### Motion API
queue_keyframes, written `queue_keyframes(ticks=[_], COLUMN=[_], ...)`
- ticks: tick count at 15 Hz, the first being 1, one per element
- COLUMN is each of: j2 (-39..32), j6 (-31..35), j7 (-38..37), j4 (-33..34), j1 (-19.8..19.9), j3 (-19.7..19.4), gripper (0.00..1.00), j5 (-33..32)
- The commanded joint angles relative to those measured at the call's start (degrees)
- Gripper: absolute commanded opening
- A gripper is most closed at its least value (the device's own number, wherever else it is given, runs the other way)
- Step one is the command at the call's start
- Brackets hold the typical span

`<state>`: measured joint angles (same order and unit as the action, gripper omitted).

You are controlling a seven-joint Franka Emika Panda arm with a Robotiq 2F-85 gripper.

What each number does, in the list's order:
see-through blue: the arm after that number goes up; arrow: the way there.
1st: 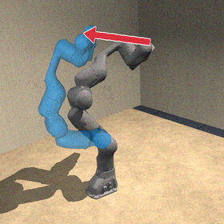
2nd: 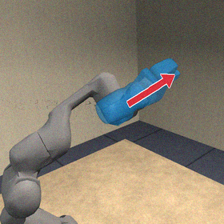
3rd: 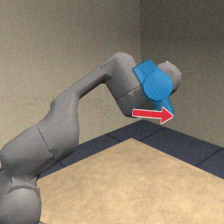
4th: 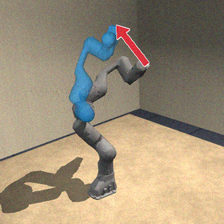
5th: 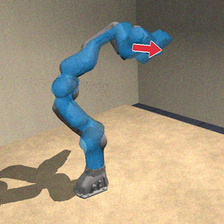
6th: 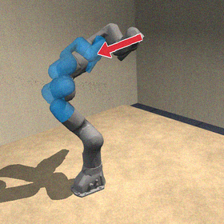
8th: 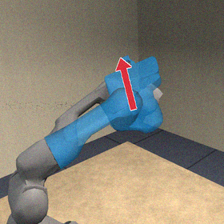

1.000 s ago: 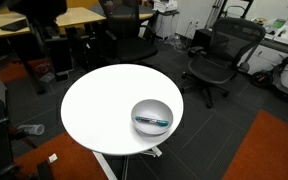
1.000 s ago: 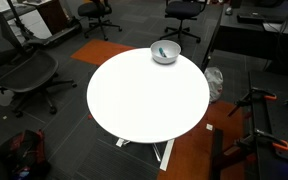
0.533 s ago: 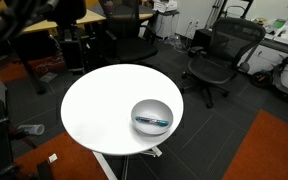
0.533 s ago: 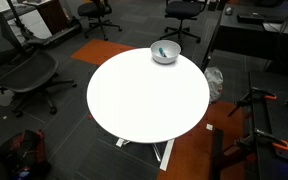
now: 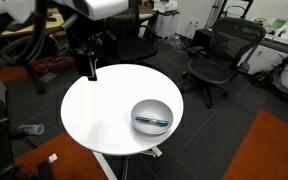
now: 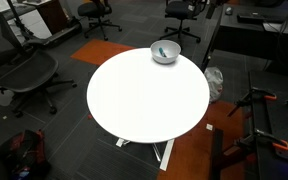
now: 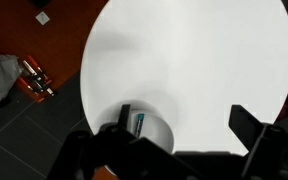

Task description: Take the marker out of the grey bowl

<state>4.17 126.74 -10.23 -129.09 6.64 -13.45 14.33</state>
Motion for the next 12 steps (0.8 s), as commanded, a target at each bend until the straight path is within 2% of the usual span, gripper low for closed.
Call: queue_keyframes(ticks=[1, 6, 12], j2=[-4.54, -11.15, -19.92], j6=[2.70, 4.19, 8.19], j7=[-7.84, -15.13, -15.60], j4=[3.20, 7.64, 14.84], j1=[1.51, 1.38, 1.88], j3=[1.70, 1.50, 0.39], gripper=[1.00, 1.00, 1.00], j5=[-1.30, -4.18, -6.47])
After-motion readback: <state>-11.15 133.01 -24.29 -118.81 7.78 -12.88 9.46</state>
